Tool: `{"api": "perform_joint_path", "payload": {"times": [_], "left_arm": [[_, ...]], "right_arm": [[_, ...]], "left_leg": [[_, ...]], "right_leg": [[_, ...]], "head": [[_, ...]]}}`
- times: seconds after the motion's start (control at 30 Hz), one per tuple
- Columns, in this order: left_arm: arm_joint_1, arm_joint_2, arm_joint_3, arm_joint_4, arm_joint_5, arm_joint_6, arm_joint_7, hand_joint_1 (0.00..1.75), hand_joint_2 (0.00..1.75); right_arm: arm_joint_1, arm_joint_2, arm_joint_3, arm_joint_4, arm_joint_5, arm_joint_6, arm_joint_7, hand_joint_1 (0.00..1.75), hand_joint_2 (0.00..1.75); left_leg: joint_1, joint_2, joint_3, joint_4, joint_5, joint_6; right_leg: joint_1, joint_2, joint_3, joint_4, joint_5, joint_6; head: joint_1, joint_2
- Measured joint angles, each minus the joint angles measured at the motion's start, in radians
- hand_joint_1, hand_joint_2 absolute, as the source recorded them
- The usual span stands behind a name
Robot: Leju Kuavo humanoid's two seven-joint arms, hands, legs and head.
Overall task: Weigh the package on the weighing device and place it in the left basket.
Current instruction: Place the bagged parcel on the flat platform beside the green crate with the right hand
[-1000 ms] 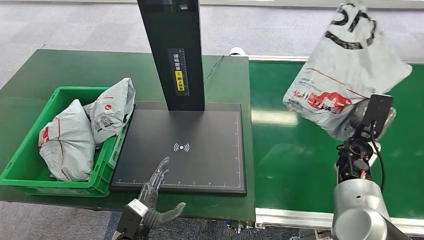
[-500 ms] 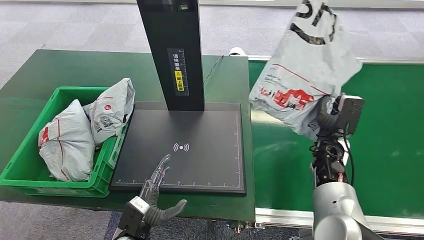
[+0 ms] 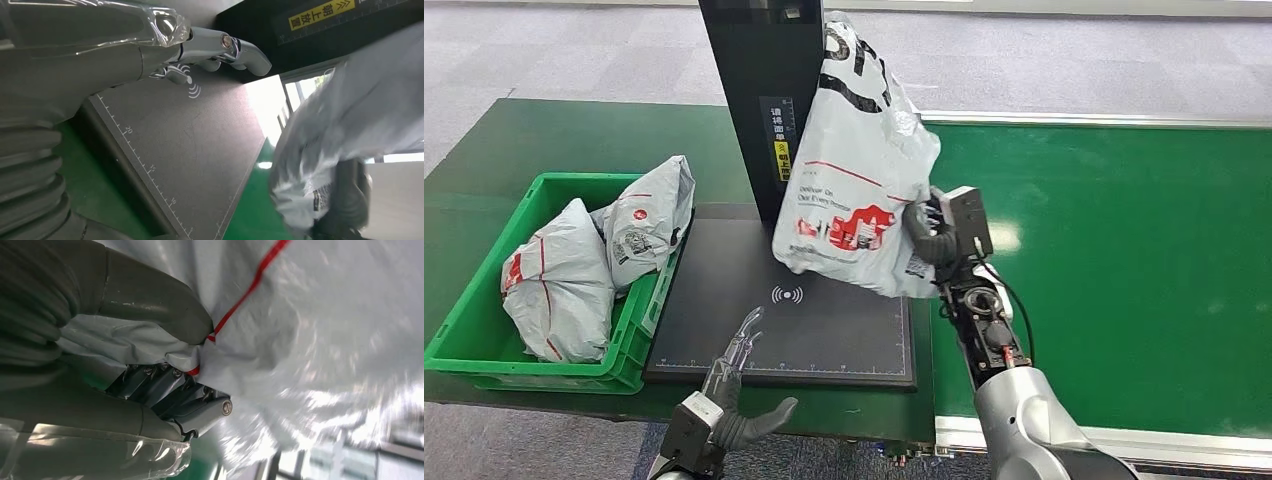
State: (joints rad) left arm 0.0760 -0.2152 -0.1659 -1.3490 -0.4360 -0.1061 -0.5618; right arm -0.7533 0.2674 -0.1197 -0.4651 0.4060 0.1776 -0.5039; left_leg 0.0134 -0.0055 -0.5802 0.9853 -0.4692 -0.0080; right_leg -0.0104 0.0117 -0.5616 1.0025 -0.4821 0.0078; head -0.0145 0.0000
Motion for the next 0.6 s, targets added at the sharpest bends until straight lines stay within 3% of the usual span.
{"api": "perform_joint_path", "payload": {"times": [0.1, 0.23, 0.33, 0.47, 0.6], "left_arm": [[0.003, 0.000, 0.001, -0.002, 0.001, 0.000, 0.000, 0.00, 1.75], [0.030, 0.001, 0.008, -0.022, 0.007, 0.002, 0.001, 0.00, 1.75], [0.040, 0.001, 0.012, -0.029, 0.008, 0.001, 0.001, 0.00, 1.75], [0.045, 0.001, 0.017, -0.029, 0.009, 0.000, 0.001, 0.00, 1.75], [0.047, 0.001, 0.021, -0.030, 0.015, 0.000, 0.002, 0.00, 1.75]], "right_arm": [[0.006, 0.018, 0.035, 0.013, 0.003, 0.040, 0.018, 1.75, 1.75], [0.062, 0.080, 0.270, 0.054, -0.049, 0.131, 0.093, 1.75, 1.75], [0.082, 0.083, 0.354, 0.062, -0.086, 0.120, 0.113, 1.74, 1.75], [0.095, 0.081, 0.419, 0.071, -0.112, 0.100, 0.125, 0.02, 1.75], [0.103, 0.076, 0.455, 0.073, -0.122, 0.027, 0.113, 0.00, 1.75]], "left_leg": [[0.000, 0.000, 0.000, 0.000, 0.000, 0.000], [0.000, 0.000, 0.000, 0.000, 0.000, 0.000], [0.000, 0.000, 0.000, 0.000, 0.000, 0.000], [0.000, 0.000, 0.000, 0.000, 0.000, 0.000], [0.000, 0.000, 0.000, 0.000, 0.000, 0.000]], "right_leg": [[0.000, 0.000, 0.000, 0.000, 0.000, 0.000], [0.000, 0.000, 0.000, 0.000, -0.001, 0.000], [0.000, 0.000, 0.000, 0.000, -0.001, 0.000], [0.000, 0.000, 0.000, 0.000, -0.001, 0.000], [0.000, 0.000, 0.000, 0.000, -0.001, 0.000]], "head": [[0.000, 0.000], [0.000, 0.000], [0.000, 0.000], [0.000, 0.000], [0.000, 0.000]]}}
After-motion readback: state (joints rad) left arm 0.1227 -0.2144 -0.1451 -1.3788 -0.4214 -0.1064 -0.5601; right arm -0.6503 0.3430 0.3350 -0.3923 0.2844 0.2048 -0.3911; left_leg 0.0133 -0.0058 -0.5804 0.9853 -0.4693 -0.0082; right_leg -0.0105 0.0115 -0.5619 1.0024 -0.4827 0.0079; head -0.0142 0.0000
